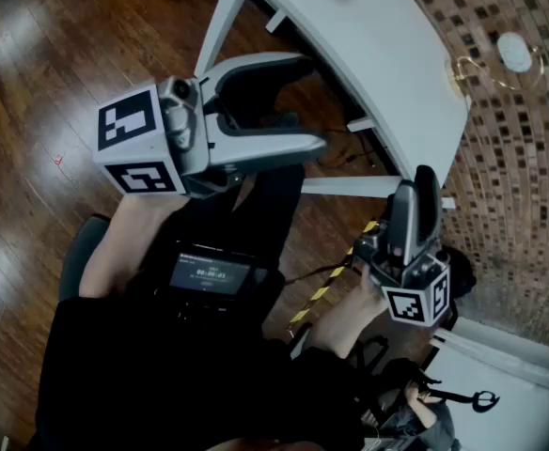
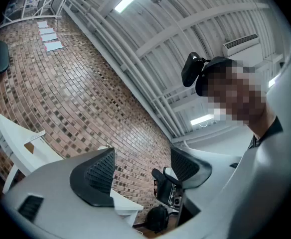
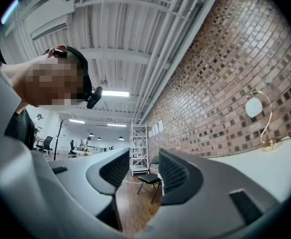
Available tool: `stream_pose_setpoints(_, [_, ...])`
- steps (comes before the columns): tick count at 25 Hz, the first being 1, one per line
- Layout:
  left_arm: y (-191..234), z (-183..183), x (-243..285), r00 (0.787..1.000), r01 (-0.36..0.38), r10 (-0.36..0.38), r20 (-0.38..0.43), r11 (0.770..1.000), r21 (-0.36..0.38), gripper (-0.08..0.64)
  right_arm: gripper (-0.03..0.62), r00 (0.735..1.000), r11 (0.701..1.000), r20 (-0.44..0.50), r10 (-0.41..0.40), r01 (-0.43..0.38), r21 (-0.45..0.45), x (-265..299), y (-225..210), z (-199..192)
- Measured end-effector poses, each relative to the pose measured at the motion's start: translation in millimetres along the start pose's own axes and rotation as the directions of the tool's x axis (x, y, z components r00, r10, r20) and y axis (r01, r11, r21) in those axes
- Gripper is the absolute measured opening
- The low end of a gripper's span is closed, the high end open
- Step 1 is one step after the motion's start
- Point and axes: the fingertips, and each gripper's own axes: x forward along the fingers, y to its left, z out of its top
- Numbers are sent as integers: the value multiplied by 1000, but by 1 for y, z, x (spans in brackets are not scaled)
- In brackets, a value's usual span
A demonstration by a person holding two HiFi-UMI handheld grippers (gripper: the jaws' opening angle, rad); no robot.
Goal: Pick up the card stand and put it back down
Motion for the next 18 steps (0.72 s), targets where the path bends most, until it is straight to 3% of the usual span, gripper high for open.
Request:
stream_pose_setpoints(9, [15,13,-6,998,-43,43,48,999,-2,336,227,999,999,-31,22,-21,37,20,-18,-19])
stream_pose_setpoints(15, [38,9,-12,996,-65,67,66,997,-29,336,227,995,997,-95,25,-18,76,34,-39,-55])
stream_pose_setpoints(18, [51,14,-11,993,-91,92,68,995,-28,337,227,994,999,-111,6,-1,46,53,-50,-59])
